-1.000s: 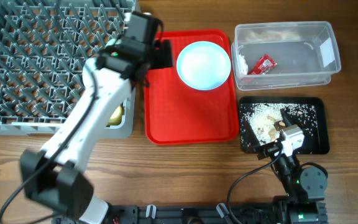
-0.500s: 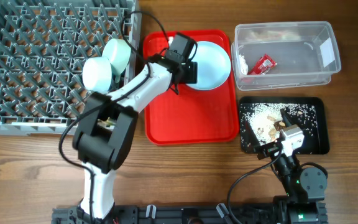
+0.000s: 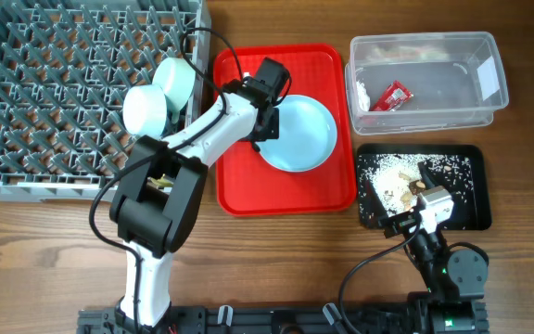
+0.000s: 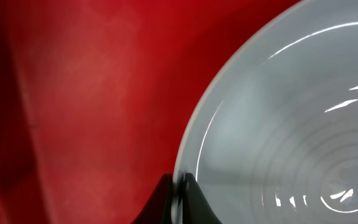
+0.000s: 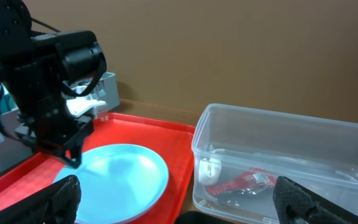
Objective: Sort waste into correct bins and load items into the dishwasher rack
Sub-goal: 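Reach the left gripper to the light-blue plate edge and grasp it, then lift the light-blue plate with the left gripper and stand it in the rack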
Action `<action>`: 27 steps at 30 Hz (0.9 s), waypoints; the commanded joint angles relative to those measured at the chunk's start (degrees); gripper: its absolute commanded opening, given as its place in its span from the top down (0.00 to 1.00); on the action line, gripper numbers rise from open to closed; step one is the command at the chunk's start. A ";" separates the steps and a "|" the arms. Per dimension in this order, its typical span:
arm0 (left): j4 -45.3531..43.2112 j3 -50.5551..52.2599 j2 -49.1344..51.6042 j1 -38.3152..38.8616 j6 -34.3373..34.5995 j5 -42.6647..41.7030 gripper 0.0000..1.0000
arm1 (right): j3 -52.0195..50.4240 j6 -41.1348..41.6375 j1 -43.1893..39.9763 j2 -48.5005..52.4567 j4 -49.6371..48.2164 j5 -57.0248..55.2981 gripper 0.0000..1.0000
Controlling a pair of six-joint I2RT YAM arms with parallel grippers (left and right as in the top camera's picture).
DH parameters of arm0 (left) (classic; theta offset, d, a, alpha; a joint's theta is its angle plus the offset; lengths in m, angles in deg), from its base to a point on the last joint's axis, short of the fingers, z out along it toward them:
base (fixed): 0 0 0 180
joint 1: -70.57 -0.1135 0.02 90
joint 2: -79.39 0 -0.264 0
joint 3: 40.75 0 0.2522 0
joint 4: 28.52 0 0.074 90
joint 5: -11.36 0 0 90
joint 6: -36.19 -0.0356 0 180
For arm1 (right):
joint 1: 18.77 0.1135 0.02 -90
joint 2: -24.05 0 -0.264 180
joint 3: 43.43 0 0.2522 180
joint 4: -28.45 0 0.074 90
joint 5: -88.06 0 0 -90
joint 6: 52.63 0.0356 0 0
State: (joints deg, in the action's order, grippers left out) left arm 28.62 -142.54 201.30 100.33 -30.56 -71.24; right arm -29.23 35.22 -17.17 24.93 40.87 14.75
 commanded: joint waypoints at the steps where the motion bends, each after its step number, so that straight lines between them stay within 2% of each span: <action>1: 3.50 -0.57 -3.28 0.39 -0.50 8.50 0.96 | -0.15 0.66 -0.31 -0.61 -0.28 0.90 0.00; 8: 7.10 -1.27 -13.70 0.35 -0.50 16.70 0.96 | -0.15 0.68 -0.31 -0.61 -0.28 0.90 0.00; 17: 7.50 -1.27 -26.40 0.22 -2.23 20.94 0.96 | -0.15 0.66 -0.31 -0.61 -0.28 0.90 0.00; 20: 7.78 -1.27 -30.42 -0.37 -4.59 28.30 0.96 | -0.15 0.66 -0.31 -0.59 -0.28 0.90 0.00; 24: 8.81 -1.25 -34.29 -3.61 -8.79 45.55 0.96 | -0.15 0.66 -0.31 -0.46 -0.26 0.90 0.00; 27: 8.79 -1.25 -34.93 -7.19 -14.38 51.60 0.96 | -0.15 0.66 -0.31 -0.46 -0.28 0.90 0.00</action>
State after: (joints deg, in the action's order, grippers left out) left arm 37.38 -142.65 168.54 97.68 -37.21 -35.70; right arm -29.23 35.22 -17.17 24.93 40.85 14.75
